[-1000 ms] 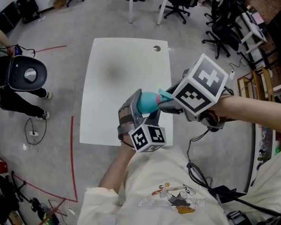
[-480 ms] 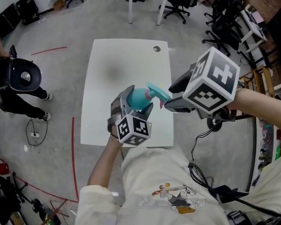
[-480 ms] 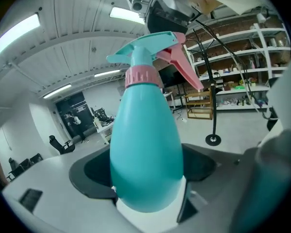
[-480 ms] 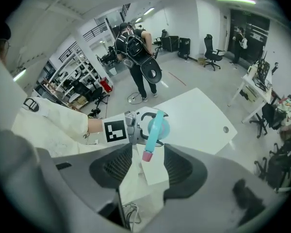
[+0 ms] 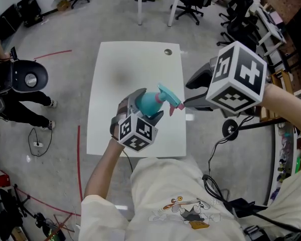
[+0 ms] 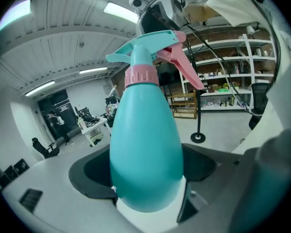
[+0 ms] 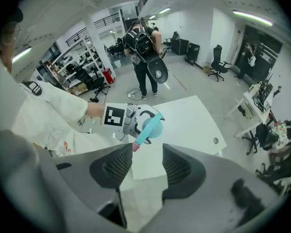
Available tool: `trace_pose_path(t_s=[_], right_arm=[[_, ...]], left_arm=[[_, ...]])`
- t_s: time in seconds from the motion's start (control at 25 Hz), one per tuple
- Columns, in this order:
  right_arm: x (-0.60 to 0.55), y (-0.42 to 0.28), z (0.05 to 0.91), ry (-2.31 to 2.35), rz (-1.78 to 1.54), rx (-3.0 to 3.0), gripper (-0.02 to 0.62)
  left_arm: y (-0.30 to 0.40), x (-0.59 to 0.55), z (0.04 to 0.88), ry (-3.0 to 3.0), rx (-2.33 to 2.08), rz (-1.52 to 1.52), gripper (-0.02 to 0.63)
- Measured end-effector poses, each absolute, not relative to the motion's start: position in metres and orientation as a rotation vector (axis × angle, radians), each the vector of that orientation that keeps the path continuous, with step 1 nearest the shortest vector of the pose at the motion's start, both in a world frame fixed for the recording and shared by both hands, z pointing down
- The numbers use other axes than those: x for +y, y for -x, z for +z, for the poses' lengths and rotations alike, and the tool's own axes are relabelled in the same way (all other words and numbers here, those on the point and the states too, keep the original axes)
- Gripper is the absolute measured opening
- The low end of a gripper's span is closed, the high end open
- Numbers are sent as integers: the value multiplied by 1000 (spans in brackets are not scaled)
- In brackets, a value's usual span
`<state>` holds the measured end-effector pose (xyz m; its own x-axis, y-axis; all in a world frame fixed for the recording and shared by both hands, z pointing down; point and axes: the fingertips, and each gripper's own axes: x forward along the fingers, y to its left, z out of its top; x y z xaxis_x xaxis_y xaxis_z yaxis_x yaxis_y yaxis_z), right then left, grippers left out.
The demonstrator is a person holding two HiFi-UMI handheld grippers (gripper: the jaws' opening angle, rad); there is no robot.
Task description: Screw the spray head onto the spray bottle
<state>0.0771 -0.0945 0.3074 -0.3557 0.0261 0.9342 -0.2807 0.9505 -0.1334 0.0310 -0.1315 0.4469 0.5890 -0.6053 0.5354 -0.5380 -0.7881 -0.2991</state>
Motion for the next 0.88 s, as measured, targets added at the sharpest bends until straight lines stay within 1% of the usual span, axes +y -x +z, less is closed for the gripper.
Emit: trace_pose_path(t_s=[0.12, 0.28, 0.56, 0.72, 0.88], right_arm=[[-98, -85, 312, -159, 230, -1878, 192], [-95, -87, 318, -67, 57, -1874, 192], [-67, -76, 318, 193, -289, -1858, 192], [-54, -78, 327, 320, -529, -1775, 192], [-35, -82, 335, 438, -648, -1724, 192]], left_arm=[[-33, -127, 449, 2717, 916, -1002, 411], [-41, -114, 447, 2809, 794, -955, 411], [-64, -71, 440, 3000, 386, -839, 411], [-71, -47, 445, 3020, 167, -892, 411], [-83, -23, 451, 3047, -41, -927, 411]])
